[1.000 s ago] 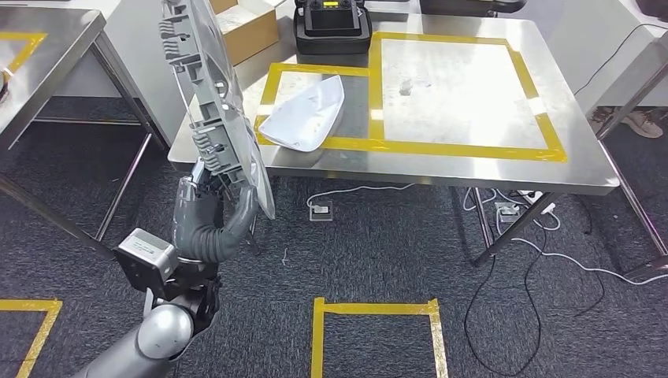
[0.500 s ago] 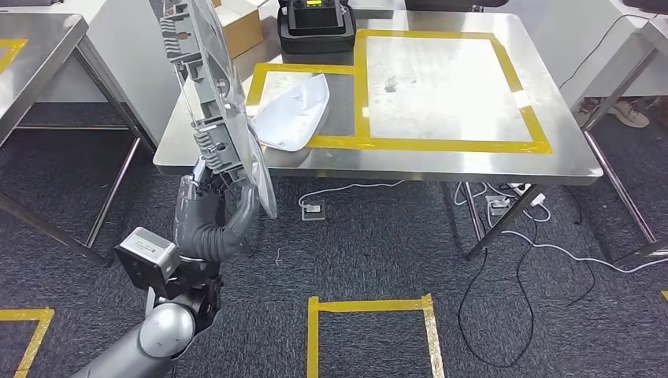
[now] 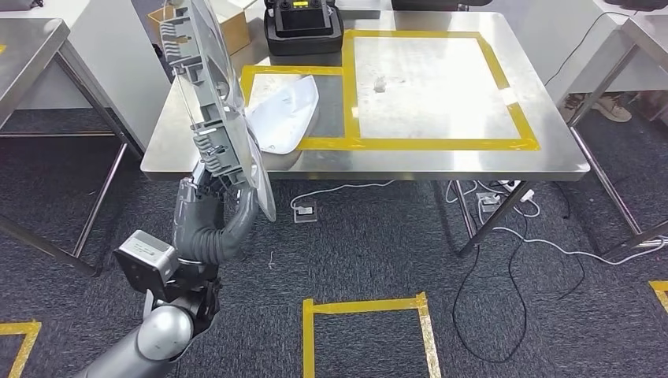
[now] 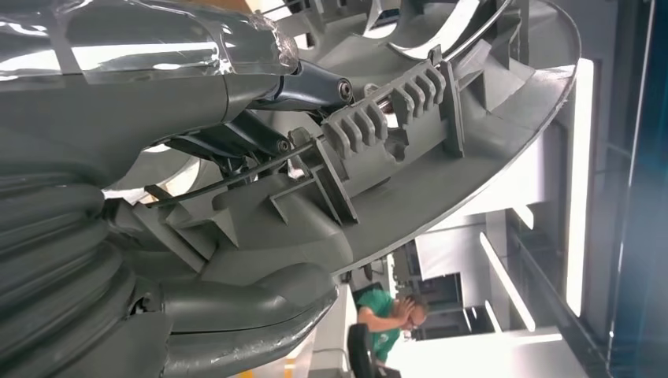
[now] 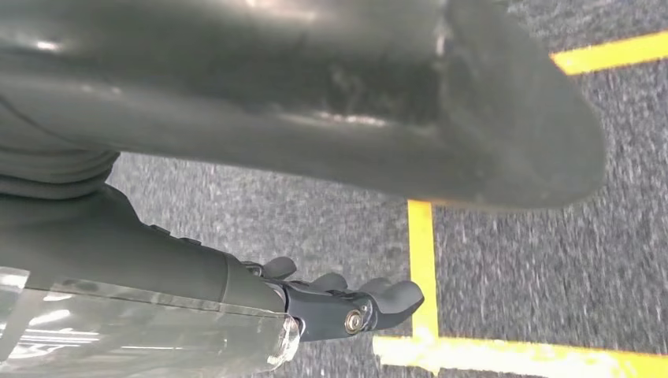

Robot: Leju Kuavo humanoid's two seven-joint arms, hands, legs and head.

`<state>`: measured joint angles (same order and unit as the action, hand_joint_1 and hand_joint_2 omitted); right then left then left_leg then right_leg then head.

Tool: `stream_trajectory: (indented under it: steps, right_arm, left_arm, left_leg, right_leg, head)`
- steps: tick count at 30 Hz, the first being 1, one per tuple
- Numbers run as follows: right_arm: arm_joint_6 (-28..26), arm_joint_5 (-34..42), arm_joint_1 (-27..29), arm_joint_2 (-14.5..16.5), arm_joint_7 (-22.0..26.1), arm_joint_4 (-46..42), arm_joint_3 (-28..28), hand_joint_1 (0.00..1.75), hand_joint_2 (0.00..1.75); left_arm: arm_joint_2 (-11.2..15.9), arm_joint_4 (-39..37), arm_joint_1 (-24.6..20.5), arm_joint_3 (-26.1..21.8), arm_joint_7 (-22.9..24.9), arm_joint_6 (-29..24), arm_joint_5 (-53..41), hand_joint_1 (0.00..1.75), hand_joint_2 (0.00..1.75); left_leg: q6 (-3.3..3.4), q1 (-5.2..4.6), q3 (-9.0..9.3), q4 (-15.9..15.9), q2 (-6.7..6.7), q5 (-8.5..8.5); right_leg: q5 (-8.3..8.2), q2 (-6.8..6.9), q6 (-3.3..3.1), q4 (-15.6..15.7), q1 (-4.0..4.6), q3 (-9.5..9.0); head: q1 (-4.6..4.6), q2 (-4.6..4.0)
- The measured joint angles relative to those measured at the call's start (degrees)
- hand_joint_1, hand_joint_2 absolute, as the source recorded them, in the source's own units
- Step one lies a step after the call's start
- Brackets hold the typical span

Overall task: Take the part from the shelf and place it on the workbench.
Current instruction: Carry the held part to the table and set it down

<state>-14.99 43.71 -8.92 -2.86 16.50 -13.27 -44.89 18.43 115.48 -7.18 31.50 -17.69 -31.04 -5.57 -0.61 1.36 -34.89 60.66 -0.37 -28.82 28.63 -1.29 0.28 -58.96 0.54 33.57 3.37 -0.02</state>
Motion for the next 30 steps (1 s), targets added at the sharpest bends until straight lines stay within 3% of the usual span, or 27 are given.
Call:
stream_trajectory:
  steps: [2, 5, 6, 7, 8, 10, 12, 15, 17, 20, 21, 22, 24, 26, 27, 28, 30]
  right_arm:
    - [-0.43, -0.03, -0.07, 0.01, 0.0, -0.01, 0.02, 0.0, 0.0]
    - [-1.46, -0.54, -0.15, -0.01, 0.0, -0.01, 0.01, 0.0, 0.0]
    - [-1.69, -0.76, -0.09, 0.01, 0.0, 0.0, 0.0, 0.0, 0.0]
    - [-1.79, -0.91, -0.03, 0.02, 0.0, 0.0, -0.01, 0.0, 0.0]
    - [-1.82, -1.04, 0.02, 0.03, -0.01, 0.0, -0.02, 0.0, 0.0]
    - [-1.86, -1.13, 0.02, 0.02, -0.01, 0.0, -0.03, 0.0, 0.0]
    - [-1.94, -1.14, -0.02, -0.01, -0.01, 0.0, -0.03, 0.0, 0.0]
    - [-2.04, -1.14, 0.04, -0.02, -0.01, 0.01, -0.03, 0.0, 0.0]
    - [-2.08, -1.14, 0.03, 0.01, -0.01, 0.01, -0.03, 0.0, 0.0]
    - [-2.08, -1.14, 0.07, 0.02, -0.01, 0.02, -0.03, 0.0, 0.0]
    - [-2.08, -1.16, 0.16, 0.02, 0.0, 0.02, -0.03, 0.0, 0.0]
    - [-2.06, -1.19, 0.25, 0.02, 0.0, 0.02, -0.03, 0.0, 0.0]
    - [-2.0, -1.26, 0.33, 0.03, -0.01, 0.02, -0.03, 0.0, 0.0]
    - [-1.92, -1.28, 0.31, 0.08, -0.01, 0.01, -0.03, 0.0, 0.0]
    - [-1.88, -1.29, 0.27, 0.09, 0.0, -0.01, -0.03, 0.0, 0.0]
    - [-1.84, -1.28, 0.21, 0.1, 0.01, -0.02, -0.03, 0.0, 0.0]
    - [-1.71, -1.28, 0.08, 0.09, 0.03, -0.04, -0.03, 0.0, 0.0]
  left_arm:
    - [-0.08, 0.03, -0.14, 0.0, -0.09, 0.25, 0.05, 1.75, 1.75]
    - [-0.18, 0.04, -0.17, 0.02, -0.3, 0.62, 0.02, 1.75, 1.75]
    - [-0.19, 0.04, -0.14, 0.03, -0.36, 0.66, -0.15, 1.75, 1.75]
    - [-0.19, 0.04, -0.12, 0.04, -0.39, 0.6, -0.42, 1.75, 1.75]
    - [-0.19, 0.05, -0.11, 0.05, -0.4, 0.51, -0.76, 1.75, 1.75]
    - [-0.2, 0.2, -0.11, 0.06, -0.41, 0.37, -1.27, 1.75, 1.75]
    - [-0.22, 0.37, -0.12, 0.06, -0.42, 0.34, -1.44, 1.75, 1.75]
    - [-0.28, 0.45, -0.11, 0.05, -0.39, 0.3, -1.54, 1.75, 1.75]
    - [-0.33, 0.5, -0.14, 0.05, -0.37, 0.15, -1.75, 1.75, 1.75]
    - [-0.4, 0.54, -0.17, 0.05, -0.29, -0.27, -2.46, 1.75, 1.75]
    - [-0.4, 0.54, -0.16, 0.04, -0.11, -0.41, -2.73, 1.75, 1.75]
    - [-0.39, 0.56, -0.2, 0.03, 0.2, -0.49, -2.98, 1.75, 1.75]
    - [-0.38, 0.66, -0.35, 0.02, 0.94, -0.51, -3.28, 1.75, 1.75]
    - [-0.38, 0.83, -0.67, 0.02, 1.63, -0.42, -3.09, 1.75, 1.75]
    - [-0.38, 0.88, -0.84, 0.01, 1.88, -0.37, -2.91, 1.75, 1.75]
    - [-0.38, 0.92, -1.03, 0.01, 2.1, -0.32, -2.68, 1.75, 1.75]
    - [-0.39, 0.97, -1.22, -0.01, 2.23, -0.29, -2.38, 1.75, 1.75]
  left_leg:
    - [0.55, 0.22, 0.13, -0.21, 0.08, 0.13]
    - [0.94, 0.23, 0.18, -0.25, 0.18, 0.11]
    - [0.95, 0.21, 0.18, -0.24, 0.18, 0.09]
    - [0.94, 0.21, 0.19, -0.23, 0.17, 0.08]
    - [0.92, 0.2, 0.24, -0.23, 0.16, 0.05]
    - [0.77, 0.17, 0.41, -0.27, 0.13, -0.04]
    - [0.38, 0.13, 0.43, -0.34, 0.08, -0.06]
    - [-0.58, 0.23, 0.5, -0.71, 0.09, 0.04]
    - [-1.02, 0.18, 0.09, 0.4, 0.21, -1.11]
    - [-1.2, 0.08, -3.92, 9.0, 0.26, -5.87]
    - [-1.27, 0.07, -5.34, 11.81, 0.26, -6.77]
    - [-1.34, 0.07, -6.06, 13.06, 0.27, -6.66]
    - [-1.4, 0.09, -5.36, 11.31, 0.34, -4.46]
    - [-1.33, 0.12, -2.46, 5.68, 0.46, -1.4]
    - [-1.24, 0.12, -1.07, 3.19, 0.53, -0.71]
    - [-1.06, 0.09, 0.19, 0.9, 0.55, -0.41]
    - [-0.44, -0.02, 1.01, -0.41, 0.52, -1.27]
  right_leg:
    - [1.55, 0.29, 0.64, -2.12, -0.13, 0.85]
    - [6.4, 0.87, 1.56, -12.07, -0.53, 5.53]
    - [7.13, 0.95, 1.66, -14.66, -0.59, 6.88]
    - [6.76, 0.98, 1.63, -15.37, -0.6, 7.37]
    - [5.3, 0.99, 1.48, -13.85, -0.58, 6.8]
    - [1.29, 0.98, 0.85, -6.46, -0.43, 3.37]
    - [-0.56, 0.94, 0.2, -0.71, -0.11, 0.63]
    - [-0.71, 0.88, -0.46, 0.76, 0.07, 0.06]
    - [-1.27, 0.96, -1.13, 1.72, -0.12, -0.38]
    - [-1.52, 1.0, -1.68, 2.23, -0.1, -0.65]
    - [-1.49, 0.98, -1.74, 2.2, -0.03, -0.65]
    - [-1.44, 0.96, -1.76, 2.13, 0.03, -0.66]
    - [-1.17, 0.87, -1.72, 1.97, 0.03, -0.68]
    - [-0.56, 0.73, -1.44, 1.63, -0.04, -0.77]
    - [-0.2, 0.68, -1.23, 1.39, -0.05, -0.82]
    - [0.19, 0.62, -0.95, 1.03, 0.0, -0.76]
    - [0.79, 0.57, -0.45, 0.68, 0.1, -0.88]
  head:
    - [-0.25, 0.0]
    - [-0.55, 0.0]
    - [-0.56, 0.0]
    - [-0.56, 0.0]
    - [-0.56, 0.0]
    - [-0.55, 0.0]
    - [-0.52, 0.0]
    - [-0.49, 0.0]
    - [-0.43, 0.0]
    - [-0.36, 0.0]
    - [-0.36, 0.0]
    - [-0.37, 0.0]
    - [-0.37, 0.0]
    - [-0.35, 0.0]
    - [-0.36, 0.0]
    - [-0.35, 0.0]
    - [-0.44, 0.0]
